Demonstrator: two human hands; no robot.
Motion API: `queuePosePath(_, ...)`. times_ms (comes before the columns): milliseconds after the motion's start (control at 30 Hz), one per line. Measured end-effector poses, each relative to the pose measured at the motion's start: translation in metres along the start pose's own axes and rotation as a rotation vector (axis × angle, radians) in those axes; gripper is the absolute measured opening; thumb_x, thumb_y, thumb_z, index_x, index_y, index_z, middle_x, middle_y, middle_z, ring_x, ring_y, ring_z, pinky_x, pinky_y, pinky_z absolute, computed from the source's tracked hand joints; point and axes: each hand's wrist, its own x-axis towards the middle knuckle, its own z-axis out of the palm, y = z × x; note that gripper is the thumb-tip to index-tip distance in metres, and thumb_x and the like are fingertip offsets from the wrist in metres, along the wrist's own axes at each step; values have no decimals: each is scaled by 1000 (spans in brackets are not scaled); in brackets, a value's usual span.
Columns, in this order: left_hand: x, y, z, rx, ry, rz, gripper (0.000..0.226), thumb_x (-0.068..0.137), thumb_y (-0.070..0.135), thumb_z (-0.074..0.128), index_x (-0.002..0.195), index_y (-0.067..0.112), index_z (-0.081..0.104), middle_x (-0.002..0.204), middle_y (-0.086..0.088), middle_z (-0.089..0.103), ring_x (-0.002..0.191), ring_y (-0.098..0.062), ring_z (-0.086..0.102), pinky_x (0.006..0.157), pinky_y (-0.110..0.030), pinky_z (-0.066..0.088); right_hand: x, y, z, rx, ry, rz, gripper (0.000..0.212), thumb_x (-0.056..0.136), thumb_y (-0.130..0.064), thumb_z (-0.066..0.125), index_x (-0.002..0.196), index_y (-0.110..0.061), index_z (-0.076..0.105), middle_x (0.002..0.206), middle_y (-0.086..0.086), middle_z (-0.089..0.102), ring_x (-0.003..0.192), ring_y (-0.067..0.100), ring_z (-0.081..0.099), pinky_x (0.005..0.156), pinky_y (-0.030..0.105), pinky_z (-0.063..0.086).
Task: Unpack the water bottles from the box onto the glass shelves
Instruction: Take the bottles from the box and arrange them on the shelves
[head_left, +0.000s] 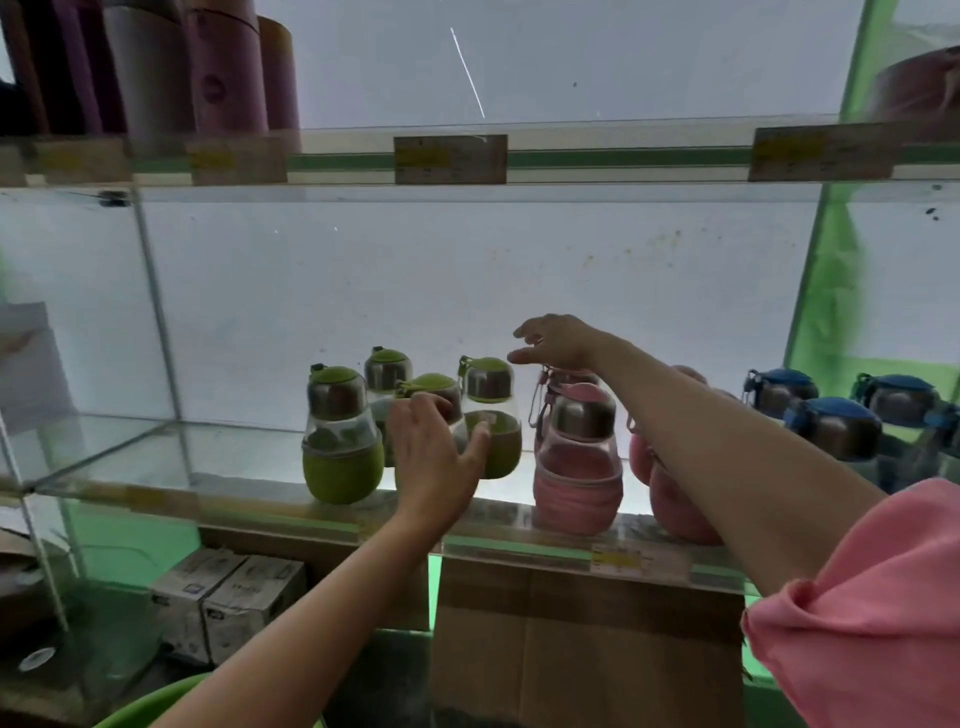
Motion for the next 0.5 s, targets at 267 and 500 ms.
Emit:
queuePosePath(267,16,-37,-25,-107,-75,-173,78,77,27,76,132,8,24,138,-13,25,129,-25,33,105,-32,32,25,-41,35,0,-120,21,67,84,-42,65,139,-12,41,142,11,45,125,26,45,98,35,39)
queuePosePath(500,26,-39,-13,34,-170,-207,95,65,41,82,133,6,26,138,-13,30,133,-29,26,111,-39,28,29,-46,39,54,-112,68,57,79,-27,72,128,-7,49,126,14,53,104,26,55,78,35,54)
